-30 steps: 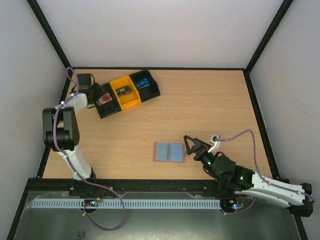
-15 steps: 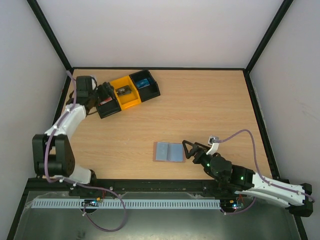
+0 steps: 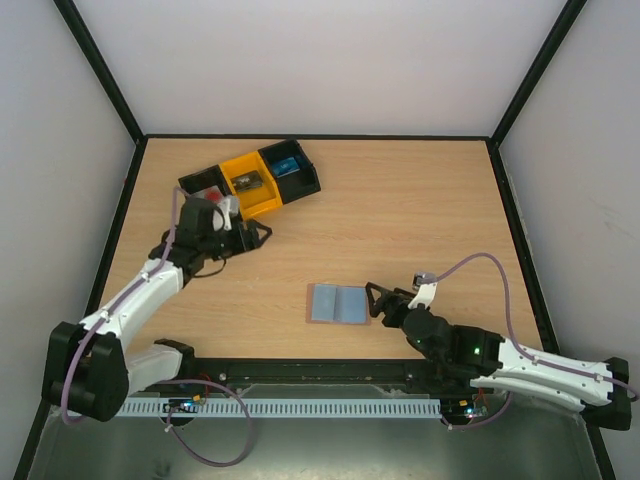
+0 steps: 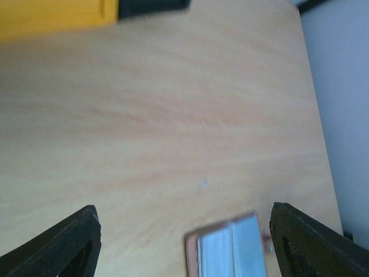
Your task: Take the credit cards out of the card holder
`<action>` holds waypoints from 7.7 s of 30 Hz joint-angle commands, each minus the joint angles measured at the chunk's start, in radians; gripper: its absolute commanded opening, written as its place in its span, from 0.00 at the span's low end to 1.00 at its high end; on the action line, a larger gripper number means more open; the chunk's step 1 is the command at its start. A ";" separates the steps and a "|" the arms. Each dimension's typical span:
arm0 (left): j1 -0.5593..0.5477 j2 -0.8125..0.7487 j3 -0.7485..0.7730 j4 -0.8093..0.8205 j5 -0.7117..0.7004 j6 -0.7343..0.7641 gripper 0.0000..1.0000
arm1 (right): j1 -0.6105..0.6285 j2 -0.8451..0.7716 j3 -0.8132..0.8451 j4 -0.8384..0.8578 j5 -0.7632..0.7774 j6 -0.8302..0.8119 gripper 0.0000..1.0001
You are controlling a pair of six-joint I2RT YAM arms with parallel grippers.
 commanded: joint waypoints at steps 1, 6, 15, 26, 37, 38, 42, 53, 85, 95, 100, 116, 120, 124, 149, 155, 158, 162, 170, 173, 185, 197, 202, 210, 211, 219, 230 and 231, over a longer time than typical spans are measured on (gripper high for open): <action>-0.075 -0.045 -0.090 0.057 0.055 -0.020 0.80 | 0.005 0.087 0.042 0.020 0.049 0.028 0.91; -0.177 -0.055 -0.202 0.202 0.033 -0.123 0.72 | 0.005 0.189 0.041 0.101 0.049 0.005 0.85; -0.438 0.065 -0.262 0.403 -0.036 -0.236 0.67 | -0.003 0.349 0.042 0.218 -0.012 -0.039 0.54; -0.560 0.189 -0.351 0.734 -0.057 -0.388 0.67 | -0.131 0.551 0.032 0.433 -0.255 -0.088 0.44; -0.571 0.227 -0.508 1.014 -0.102 -0.520 0.66 | -0.198 0.812 0.067 0.591 -0.423 -0.104 0.35; -0.572 0.224 -0.510 1.015 -0.102 -0.522 0.66 | -0.201 0.827 0.071 0.600 -0.431 -0.102 0.34; -0.578 0.216 -0.503 0.985 -0.109 -0.506 0.66 | -0.211 0.880 0.078 0.621 -0.445 -0.096 0.32; -0.589 0.225 -0.512 0.995 -0.154 -0.536 0.65 | -0.223 0.979 0.082 0.677 -0.487 -0.119 0.18; -0.638 0.389 -0.466 1.138 -0.093 -0.608 0.63 | -0.224 1.057 -0.008 0.808 -0.540 -0.076 0.02; -0.645 0.454 -0.456 1.160 -0.089 -0.609 0.63 | -0.223 1.088 -0.001 0.830 -0.559 -0.071 0.02; -0.648 0.439 -0.460 1.153 -0.087 -0.611 0.63 | -0.224 1.089 -0.003 0.829 -0.556 -0.067 0.02; -0.657 0.339 -0.461 0.985 -0.155 -0.554 0.66 | -0.224 1.087 -0.001 0.825 -0.557 -0.064 0.02; -0.665 0.357 -0.457 0.998 -0.155 -0.560 0.66 | -0.224 1.079 -0.003 0.824 -0.556 -0.063 0.02; -0.669 0.375 -0.453 1.002 -0.158 -0.565 0.67 | -0.224 1.081 -0.003 0.825 -0.557 -0.063 0.02; -0.709 0.359 -0.421 1.091 -0.116 -0.617 0.54 | -0.224 1.065 0.012 0.836 -0.598 -0.054 0.02; -0.723 0.364 -0.423 1.106 -0.124 -0.624 0.52 | -0.224 1.047 -0.008 0.870 -0.614 -0.036 0.02; -0.729 0.360 -0.421 1.101 -0.133 -0.619 0.51 | -0.224 1.034 -0.017 0.871 -0.606 -0.026 0.06; -0.736 0.369 -0.405 1.077 -0.143 -0.608 0.50 | -0.224 1.012 -0.031 0.869 -0.593 -0.015 0.10; -0.742 0.383 -0.394 1.084 -0.148 -0.609 0.49 | -0.224 0.936 -0.054 0.837 -0.554 -0.009 0.12; -0.742 0.395 -0.378 1.075 -0.144 -0.605 0.49 | -0.224 0.889 -0.066 0.807 -0.524 -0.001 0.16; -0.742 0.431 -0.329 1.063 -0.129 -0.597 0.50 | -0.225 0.492 -0.129 0.539 -0.302 0.030 0.25; -0.754 0.470 -0.270 1.055 -0.132 -0.579 0.51 | -0.224 0.240 -0.166 0.429 -0.214 0.045 0.26; -0.763 0.483 -0.257 1.051 -0.130 -0.574 0.51 | -0.223 0.243 -0.165 0.435 -0.218 0.042 0.26; -0.757 0.452 -0.280 1.032 -0.158 -0.561 0.53 | -0.223 0.251 -0.156 0.443 -0.233 0.050 0.27; -0.756 0.453 -0.279 1.031 -0.158 -0.560 0.54 | -0.224 0.252 -0.156 0.447 -0.237 0.050 0.27; -0.712 0.387 -0.331 1.007 -0.175 -0.557 0.57 | -0.224 0.323 -0.152 0.500 -0.289 0.032 0.27; -0.642 0.097 -0.416 0.664 -0.310 -0.457 0.66 | -0.224 0.644 -0.043 0.627 -0.435 -0.049 0.27; -0.640 0.079 -0.420 0.637 -0.320 -0.447 0.66 | -0.223 0.680 -0.023 0.628 -0.450 -0.061 0.28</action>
